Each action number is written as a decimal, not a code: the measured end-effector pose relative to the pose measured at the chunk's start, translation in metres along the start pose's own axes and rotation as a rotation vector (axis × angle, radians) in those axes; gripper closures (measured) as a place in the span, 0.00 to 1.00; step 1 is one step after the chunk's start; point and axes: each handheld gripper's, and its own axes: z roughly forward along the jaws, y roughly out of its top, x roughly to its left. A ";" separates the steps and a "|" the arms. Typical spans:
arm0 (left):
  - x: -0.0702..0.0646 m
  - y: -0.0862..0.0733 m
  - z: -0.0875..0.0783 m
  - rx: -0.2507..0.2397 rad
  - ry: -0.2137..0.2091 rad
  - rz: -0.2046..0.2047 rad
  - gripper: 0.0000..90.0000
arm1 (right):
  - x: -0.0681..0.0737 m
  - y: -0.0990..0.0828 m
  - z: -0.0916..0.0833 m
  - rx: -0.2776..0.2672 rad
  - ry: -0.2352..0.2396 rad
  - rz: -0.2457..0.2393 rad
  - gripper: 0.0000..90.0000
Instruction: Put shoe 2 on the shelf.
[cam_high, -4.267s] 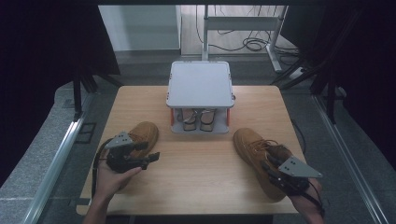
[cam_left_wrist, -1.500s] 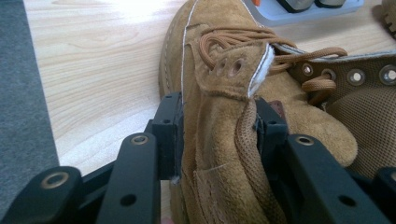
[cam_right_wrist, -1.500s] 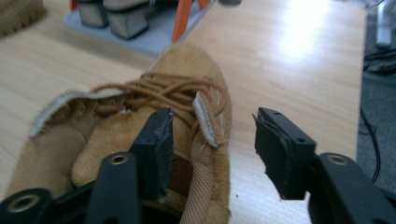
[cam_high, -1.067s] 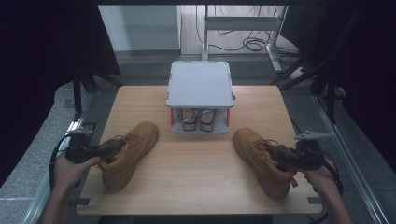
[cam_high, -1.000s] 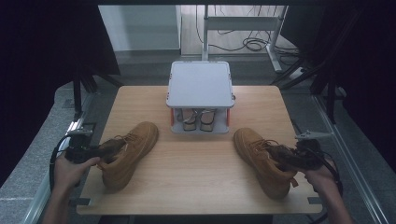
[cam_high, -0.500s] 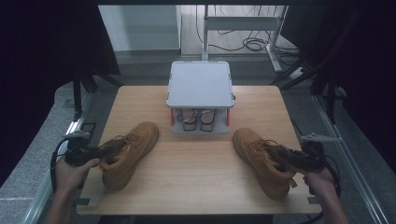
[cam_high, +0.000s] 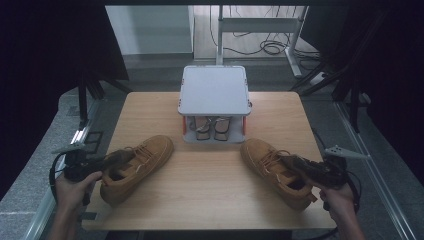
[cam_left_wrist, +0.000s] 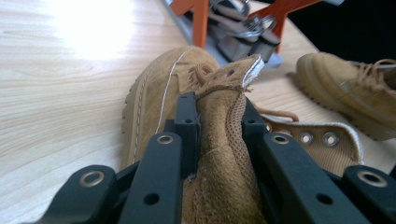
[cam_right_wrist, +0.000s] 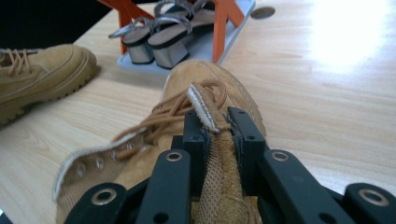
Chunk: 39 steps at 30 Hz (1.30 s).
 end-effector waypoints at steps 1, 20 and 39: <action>-0.001 0.000 -0.001 -0.008 -0.005 -0.003 0.84 | 0.000 0.000 -0.001 -0.010 -0.005 -0.003 0.87; -0.010 0.017 -0.028 -0.149 -0.027 -0.020 0.84 | -0.007 0.009 -0.040 -0.164 -0.070 0.047 0.87; -0.023 0.058 -0.046 -0.238 -0.013 0.006 0.84 | 0.004 0.050 -0.075 -0.307 -0.062 0.066 0.87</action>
